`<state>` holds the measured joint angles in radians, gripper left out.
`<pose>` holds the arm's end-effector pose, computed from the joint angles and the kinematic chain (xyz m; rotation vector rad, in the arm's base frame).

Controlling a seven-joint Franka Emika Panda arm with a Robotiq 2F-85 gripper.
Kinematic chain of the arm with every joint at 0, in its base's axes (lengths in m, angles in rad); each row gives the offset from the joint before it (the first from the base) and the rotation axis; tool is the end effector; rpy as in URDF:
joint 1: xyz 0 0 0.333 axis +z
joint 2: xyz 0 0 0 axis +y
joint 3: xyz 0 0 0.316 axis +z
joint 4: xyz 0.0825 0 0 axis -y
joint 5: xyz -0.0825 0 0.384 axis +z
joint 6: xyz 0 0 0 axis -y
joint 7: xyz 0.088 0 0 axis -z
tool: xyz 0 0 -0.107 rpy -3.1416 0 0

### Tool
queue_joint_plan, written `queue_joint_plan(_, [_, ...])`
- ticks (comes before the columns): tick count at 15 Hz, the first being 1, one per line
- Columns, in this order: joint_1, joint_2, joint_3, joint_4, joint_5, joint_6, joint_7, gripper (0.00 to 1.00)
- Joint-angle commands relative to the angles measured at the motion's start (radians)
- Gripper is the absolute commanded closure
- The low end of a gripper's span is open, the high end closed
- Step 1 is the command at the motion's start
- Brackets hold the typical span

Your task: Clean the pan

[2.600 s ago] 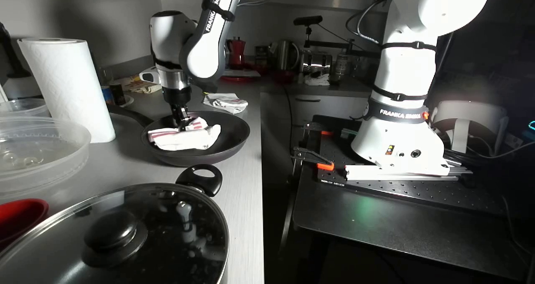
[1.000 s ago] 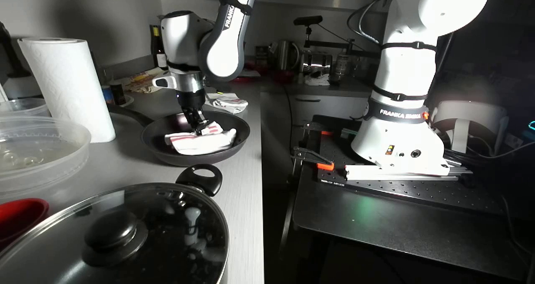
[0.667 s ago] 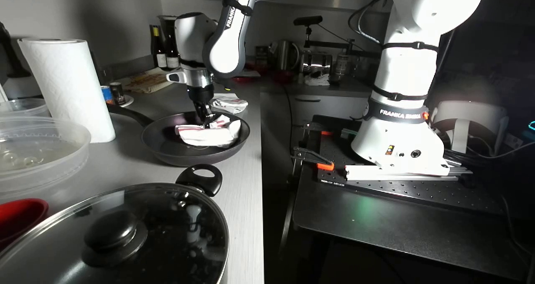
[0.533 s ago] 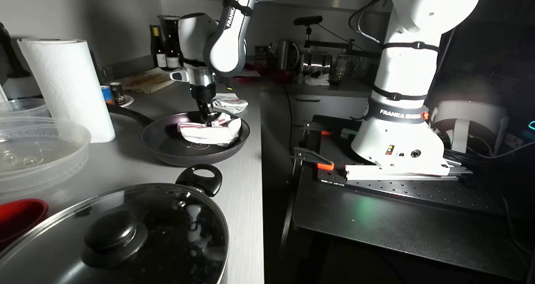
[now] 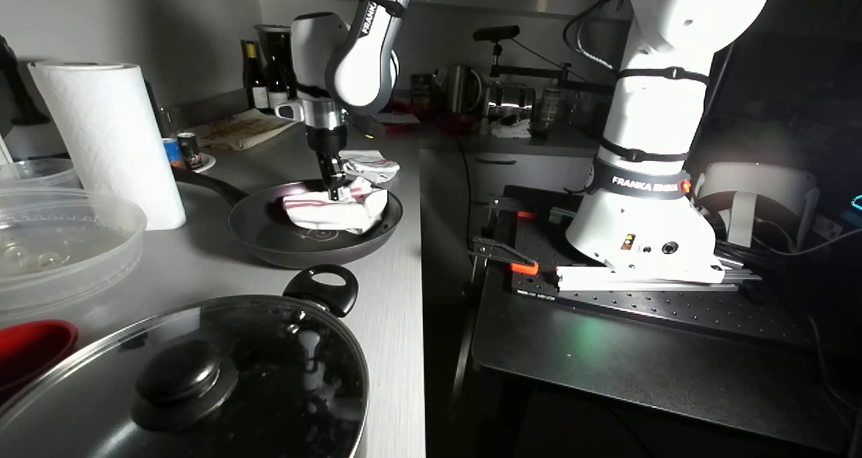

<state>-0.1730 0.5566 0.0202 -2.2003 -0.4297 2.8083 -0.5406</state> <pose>0.5437 -0.0629 0.1290 2.7635 1.1481 0.0026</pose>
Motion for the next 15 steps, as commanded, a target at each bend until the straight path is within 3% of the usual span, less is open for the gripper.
queue_joint_plan(1, [-0.054, -0.101, 0.045, -0.038, 0.082, -0.008, -0.054, 0.98])
queue_joint_plan(5, [-0.101, -0.188, 0.071, -0.033, 0.195, -0.026, -0.078, 0.98])
queue_joint_plan(9, [-0.112, -0.234, 0.049, 0.007, 0.280, -0.053, -0.063, 0.98])
queue_joint_plan(15, [-0.118, -0.181, -0.013, 0.187, 0.372, -0.205, -0.023, 0.98])
